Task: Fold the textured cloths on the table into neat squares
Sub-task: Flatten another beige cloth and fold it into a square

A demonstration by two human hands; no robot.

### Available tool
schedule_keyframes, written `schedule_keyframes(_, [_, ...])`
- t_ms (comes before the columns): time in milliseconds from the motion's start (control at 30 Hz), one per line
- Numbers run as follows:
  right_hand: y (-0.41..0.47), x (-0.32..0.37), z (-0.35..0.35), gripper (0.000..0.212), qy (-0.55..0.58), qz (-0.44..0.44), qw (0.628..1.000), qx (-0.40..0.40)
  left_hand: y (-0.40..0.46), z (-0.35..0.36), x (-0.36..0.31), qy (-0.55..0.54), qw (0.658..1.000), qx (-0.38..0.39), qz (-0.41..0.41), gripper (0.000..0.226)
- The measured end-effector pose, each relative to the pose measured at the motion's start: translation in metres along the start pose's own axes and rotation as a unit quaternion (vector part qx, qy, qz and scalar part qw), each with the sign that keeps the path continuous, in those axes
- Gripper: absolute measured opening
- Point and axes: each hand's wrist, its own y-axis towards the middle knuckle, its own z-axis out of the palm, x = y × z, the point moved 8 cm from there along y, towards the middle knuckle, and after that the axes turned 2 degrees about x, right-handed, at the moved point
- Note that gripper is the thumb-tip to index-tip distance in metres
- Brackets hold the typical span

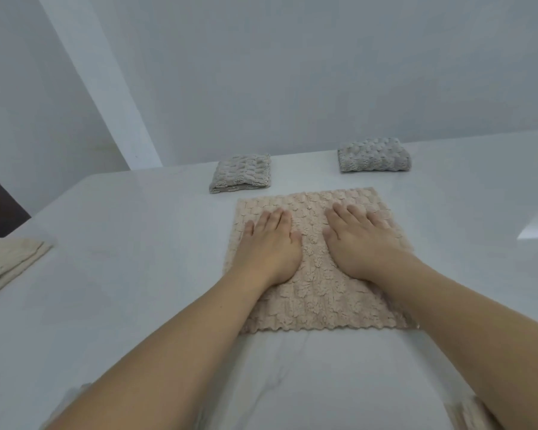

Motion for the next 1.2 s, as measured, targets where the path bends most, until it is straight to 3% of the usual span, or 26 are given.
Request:
schedule_keyframes(233, [-0.006, -0.022, -0.004, 0.057, -0.009, -0.004, 1.000, 0.012, -0.006, -0.004, 0.015, 0.002, 1.000, 0.004, 0.007, 0.059])
schedule_keyframes(433, [-0.021, -0.064, -0.011, 0.058, -0.052, 0.063, 0.996, 0.038, -0.013, -0.008, 0.047, 0.023, 0.999, 0.018, -0.034, 0.061])
schedule_keyframes(533, [-0.022, -0.045, -0.024, 0.059, -0.102, 0.066, 0.992, 0.037, -0.016, -0.023, 0.033, 0.062, 0.997, -0.007, -0.038, 0.060])
schedule_keyframes(633, [-0.031, -0.006, -0.032, 0.059, -0.070, 0.011, 0.997, -0.007, -0.033, -0.031, 0.002, -0.015, 0.998, -0.056, -0.003, 0.058])
schedule_keyframes(800, [-0.047, 0.010, 0.005, 0.059, -0.008, -0.023, 1.000, 0.011, -0.054, 0.003, -0.012, -0.007, 1.000, -0.002, 0.007, 0.062])
schedule_keyframes(1200, [-0.063, -0.021, -0.006, 0.060, -0.041, 0.007, 0.998, 0.042, -0.068, -0.009, 0.027, 0.015, 0.999, 0.022, -0.033, 0.061])
